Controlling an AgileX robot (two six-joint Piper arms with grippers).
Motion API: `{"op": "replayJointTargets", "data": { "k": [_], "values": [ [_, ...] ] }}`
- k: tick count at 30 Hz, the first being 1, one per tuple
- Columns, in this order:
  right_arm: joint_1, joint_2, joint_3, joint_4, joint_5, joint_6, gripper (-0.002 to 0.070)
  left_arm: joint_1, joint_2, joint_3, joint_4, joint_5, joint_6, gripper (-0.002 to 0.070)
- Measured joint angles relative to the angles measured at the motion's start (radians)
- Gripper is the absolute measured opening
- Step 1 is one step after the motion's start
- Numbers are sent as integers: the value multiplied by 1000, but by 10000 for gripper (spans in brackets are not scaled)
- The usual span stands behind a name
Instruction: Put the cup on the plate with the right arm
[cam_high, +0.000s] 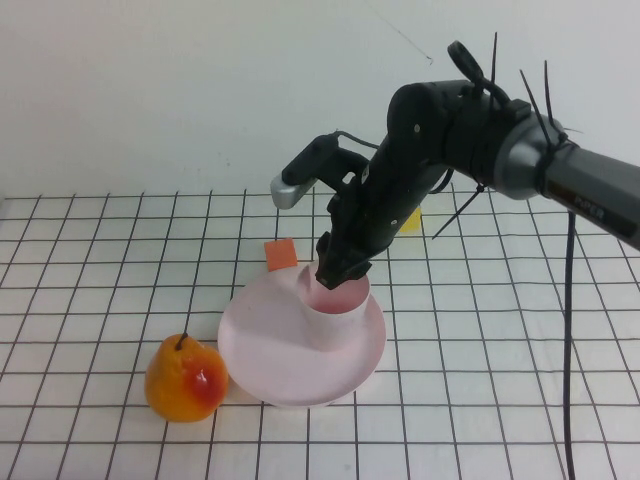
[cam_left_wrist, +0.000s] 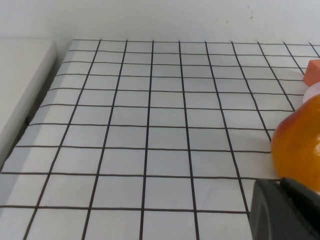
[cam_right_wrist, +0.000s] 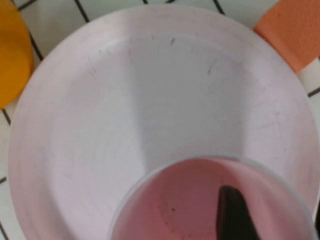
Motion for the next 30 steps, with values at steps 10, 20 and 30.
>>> {"op": "replayJointTargets", "data": {
  "k": [10,20,30],
  "values": [
    [2,-40,-304,-197,226,83,294,0,0,0,0,0,0,-3],
    [2,-364,-423,-456,259,143,9,0,0,0,0,0,0,-3],
    [2,-627,-425,-402,259,135,0,0,0,0,0,0,0,-3]
  ]
}}
